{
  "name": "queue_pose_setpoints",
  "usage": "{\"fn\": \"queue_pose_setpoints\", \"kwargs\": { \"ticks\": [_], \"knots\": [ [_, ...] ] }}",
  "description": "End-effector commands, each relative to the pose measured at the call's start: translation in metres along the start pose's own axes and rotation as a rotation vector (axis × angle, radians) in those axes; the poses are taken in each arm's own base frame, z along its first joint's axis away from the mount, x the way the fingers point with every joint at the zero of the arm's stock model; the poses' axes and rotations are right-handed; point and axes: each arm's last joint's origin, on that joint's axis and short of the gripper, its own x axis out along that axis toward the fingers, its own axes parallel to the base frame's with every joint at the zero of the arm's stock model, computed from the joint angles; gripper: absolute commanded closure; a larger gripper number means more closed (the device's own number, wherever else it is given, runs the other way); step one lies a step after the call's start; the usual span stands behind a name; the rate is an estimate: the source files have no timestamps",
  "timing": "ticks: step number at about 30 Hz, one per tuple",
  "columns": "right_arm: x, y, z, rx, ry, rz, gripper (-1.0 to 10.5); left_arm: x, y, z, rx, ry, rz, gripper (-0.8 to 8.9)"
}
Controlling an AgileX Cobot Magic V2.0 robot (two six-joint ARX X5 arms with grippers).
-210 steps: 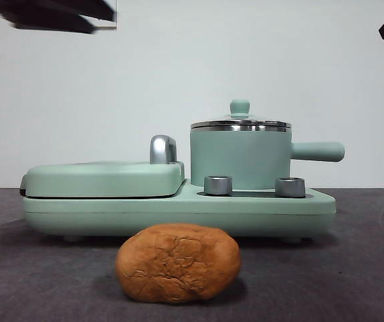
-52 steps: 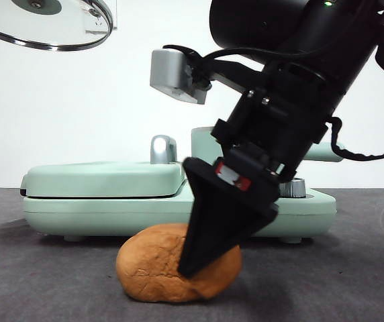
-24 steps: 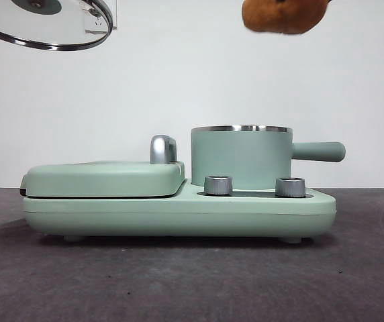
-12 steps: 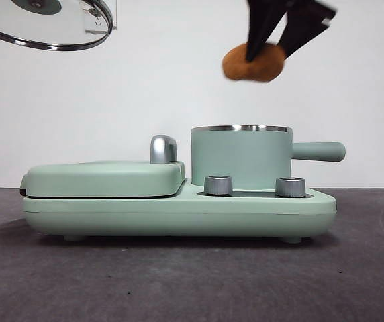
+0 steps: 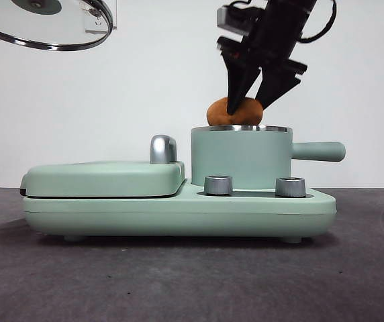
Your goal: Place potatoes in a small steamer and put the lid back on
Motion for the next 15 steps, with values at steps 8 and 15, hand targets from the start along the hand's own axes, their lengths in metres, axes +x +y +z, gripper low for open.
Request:
{"fn": "queue_pose_setpoints", "kwargs": {
  "ticks": [8, 15],
  "knots": [
    [0.032, -0.015, 0.003, 0.005, 0.015, -0.012, 7.4, -0.004, -0.001, 0.008, 0.015, -0.045, 0.003, 8.00],
    [0.038, -0.019, 0.003, 0.011, 0.011, -0.014, 7.4, -0.004, -0.001, 0.008, 0.015, -0.045, 0.003, 8.00]
  ]
}}
